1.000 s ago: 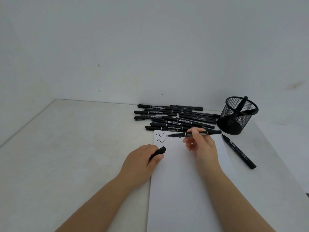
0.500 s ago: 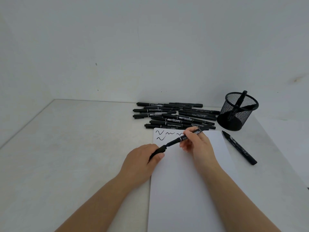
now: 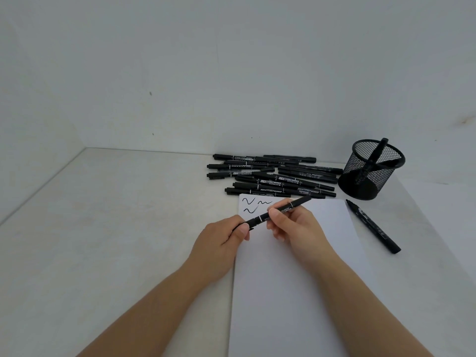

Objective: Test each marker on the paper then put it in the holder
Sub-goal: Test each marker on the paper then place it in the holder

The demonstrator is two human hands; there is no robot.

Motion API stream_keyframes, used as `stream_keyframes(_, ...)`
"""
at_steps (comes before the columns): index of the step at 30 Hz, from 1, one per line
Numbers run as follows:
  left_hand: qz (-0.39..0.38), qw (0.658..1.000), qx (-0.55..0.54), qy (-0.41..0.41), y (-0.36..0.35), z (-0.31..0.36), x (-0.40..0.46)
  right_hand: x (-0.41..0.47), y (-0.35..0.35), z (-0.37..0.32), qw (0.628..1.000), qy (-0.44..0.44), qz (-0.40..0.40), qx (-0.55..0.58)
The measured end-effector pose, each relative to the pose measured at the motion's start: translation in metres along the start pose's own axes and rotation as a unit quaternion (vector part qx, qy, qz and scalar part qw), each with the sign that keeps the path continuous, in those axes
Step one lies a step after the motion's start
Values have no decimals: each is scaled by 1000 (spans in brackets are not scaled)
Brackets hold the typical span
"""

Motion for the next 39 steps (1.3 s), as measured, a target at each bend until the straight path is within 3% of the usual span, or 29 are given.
stream_keyframes(14,-60,992,-84,68,-4,-7,3,-1,-9,-3,999,13,-43,4)
stream_keyframes(20,-20,996,-54,68,-4,-4,2,3,-4,-9,999,32,-24,-30)
stream_keyframes(23,-5,996,-57,69,0,-7,2,8,15,-14,999,2,22,27)
stream_keyframes(26,5,996,-58,71,3,-9,5,11,38,-26,993,48,53,-92)
stream_keyframes(30,-11,999,-14,46,-4,2,13,4,42,-49,943,152,15,-294)
stream_keyframes(34,-47,998,49,-9,-21,28,22,-8,25,-59,810,267,-74,-518)
stream_keyframes(37,-68,996,55,-34,-32,48,28,-12,25,-62,751,320,-76,-572)
stream_keyframes(39,-72,994,61,-50,-36,57,32,-13,29,-63,734,340,-73,-583)
Point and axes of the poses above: each hand's wrist, its own x-axis towards the middle knuckle, its own y-axis out of the back of the hand, z = x × y, the point moved 8 cm from there along x, towards the middle knuckle, and after that the axes turned 13 degrees about z, right-handed, at the moved point
